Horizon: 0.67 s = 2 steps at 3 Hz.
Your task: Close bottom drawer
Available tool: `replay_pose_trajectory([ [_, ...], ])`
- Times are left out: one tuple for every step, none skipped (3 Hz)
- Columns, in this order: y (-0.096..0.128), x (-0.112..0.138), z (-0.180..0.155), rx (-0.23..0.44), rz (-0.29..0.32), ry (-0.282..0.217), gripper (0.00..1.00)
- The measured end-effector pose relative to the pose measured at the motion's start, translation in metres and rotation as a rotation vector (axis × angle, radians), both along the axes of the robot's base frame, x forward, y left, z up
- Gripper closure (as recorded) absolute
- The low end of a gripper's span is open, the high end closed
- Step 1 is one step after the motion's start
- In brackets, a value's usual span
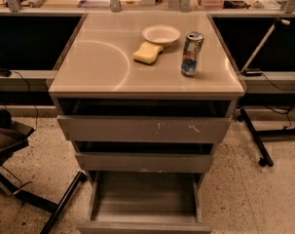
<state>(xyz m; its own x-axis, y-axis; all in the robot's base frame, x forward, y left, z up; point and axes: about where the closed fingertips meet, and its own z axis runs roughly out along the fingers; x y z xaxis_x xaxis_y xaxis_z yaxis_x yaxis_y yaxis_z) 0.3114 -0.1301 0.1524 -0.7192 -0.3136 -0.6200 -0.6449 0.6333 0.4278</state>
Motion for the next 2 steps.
replay_pose_trajectory([
  [-0.003, 0.014, -0.01, 0.01, -0.023, -0.035, 0.0],
  [0.008, 0.034, 0.002, 0.014, -0.027, -0.069, 0.0],
])
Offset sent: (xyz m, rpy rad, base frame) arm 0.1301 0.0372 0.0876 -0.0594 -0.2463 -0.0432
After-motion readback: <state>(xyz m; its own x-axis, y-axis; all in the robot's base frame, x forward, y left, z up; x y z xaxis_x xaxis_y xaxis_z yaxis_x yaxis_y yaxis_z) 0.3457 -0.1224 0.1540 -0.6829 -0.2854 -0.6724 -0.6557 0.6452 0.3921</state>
